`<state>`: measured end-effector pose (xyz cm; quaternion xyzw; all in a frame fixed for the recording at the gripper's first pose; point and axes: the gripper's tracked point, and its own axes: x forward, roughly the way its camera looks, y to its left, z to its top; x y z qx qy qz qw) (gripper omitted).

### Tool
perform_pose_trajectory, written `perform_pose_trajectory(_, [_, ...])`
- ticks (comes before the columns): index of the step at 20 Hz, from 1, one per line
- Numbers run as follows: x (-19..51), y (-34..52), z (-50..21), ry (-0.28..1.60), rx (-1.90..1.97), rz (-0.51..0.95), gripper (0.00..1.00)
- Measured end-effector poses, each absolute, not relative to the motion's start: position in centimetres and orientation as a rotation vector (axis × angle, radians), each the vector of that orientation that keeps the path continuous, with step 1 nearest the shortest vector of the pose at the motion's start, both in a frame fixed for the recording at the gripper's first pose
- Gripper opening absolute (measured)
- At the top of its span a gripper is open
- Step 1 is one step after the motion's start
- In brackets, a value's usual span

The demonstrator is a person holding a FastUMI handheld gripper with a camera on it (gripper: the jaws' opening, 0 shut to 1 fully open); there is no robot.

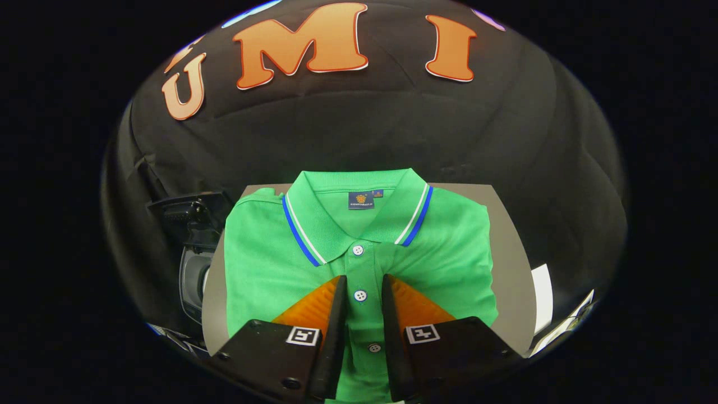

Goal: Put the clothes into the washing machine and then close the washing machine lid.

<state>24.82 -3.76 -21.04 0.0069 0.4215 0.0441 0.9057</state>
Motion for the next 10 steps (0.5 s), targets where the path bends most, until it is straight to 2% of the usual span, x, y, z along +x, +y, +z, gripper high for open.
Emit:
perform_pose_trajectory(1, [24.81, -3.31, -20.87, 0.874, 0.031, 0.108, 0.42])
perform_pose_trajectory(3, [25.20, -3.24, -20.96, 0.864, 0.035, 0.104, 0.27])
perform_pose_trajectory(5, [24.92, -3.10, -20.79, 0.862, 0.040, 0.109, 0.27])
perform_pose_trajectory(7, [25.26, -3.04, -20.78, 0.849, 0.060, 0.094, 0.16])
perform_pose_trajectory(10, [25.09, -3.20, -20.60, 0.828, 0.059, 0.094, 0.16])
